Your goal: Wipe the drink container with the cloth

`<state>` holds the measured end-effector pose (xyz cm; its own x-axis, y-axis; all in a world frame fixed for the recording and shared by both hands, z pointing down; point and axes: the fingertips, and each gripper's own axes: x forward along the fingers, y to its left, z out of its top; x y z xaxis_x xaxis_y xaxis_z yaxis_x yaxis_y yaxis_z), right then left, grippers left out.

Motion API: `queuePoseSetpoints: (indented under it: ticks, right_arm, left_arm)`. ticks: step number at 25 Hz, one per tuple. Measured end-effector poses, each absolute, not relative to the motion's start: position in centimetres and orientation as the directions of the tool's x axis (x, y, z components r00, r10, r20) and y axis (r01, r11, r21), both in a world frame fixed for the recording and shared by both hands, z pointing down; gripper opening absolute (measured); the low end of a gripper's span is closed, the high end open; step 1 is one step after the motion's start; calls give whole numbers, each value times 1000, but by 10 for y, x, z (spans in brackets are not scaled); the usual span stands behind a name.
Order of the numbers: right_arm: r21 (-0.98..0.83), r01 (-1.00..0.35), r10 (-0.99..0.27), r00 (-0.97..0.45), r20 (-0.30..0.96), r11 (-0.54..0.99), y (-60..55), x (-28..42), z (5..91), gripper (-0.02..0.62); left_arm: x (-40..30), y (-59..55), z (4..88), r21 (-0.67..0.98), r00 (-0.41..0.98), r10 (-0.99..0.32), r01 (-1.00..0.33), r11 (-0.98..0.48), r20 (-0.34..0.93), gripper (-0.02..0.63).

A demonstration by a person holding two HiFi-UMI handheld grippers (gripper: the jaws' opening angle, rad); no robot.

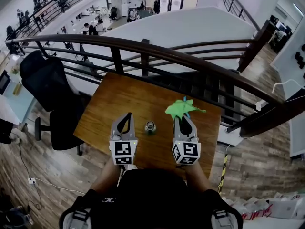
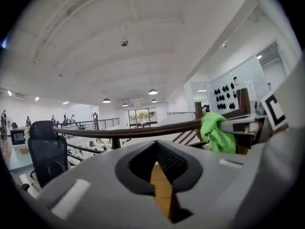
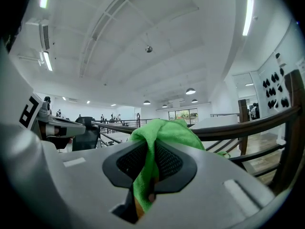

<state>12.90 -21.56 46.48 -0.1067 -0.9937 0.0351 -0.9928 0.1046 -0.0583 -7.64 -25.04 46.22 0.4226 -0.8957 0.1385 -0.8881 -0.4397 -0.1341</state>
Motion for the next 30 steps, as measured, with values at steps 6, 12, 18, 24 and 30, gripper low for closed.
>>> queuePoseSetpoints:
  ticks: [6,12,18,24,30]
  right_arm:
    - [-77,-991,-994,-108,18,106,-219,132,458,48]
    - [-80,-993,-995,-93,31,90,-216,141,461,48]
    - [-81,-992,-994,-103,38,100,-214,139,464,48]
    - [-83,-990,-992,-120,46,116,-211,136,467,48]
    - [-99,-985,-987,-151,53,145,-208,133,470,48]
  left_arm:
    - [-67,-254,463,-148,434,-890,-880,-452,139,54]
    - [-63,-255,466,-118,440,-885,-881,-458,151,54]
    - [-60,-254,468,-109,447,-881,-878,-465,159,54]
    - [-60,-249,468,-121,444,-882,-878,-464,159,54]
    - [-59,-244,469,-126,436,-885,-880,-457,162,54]
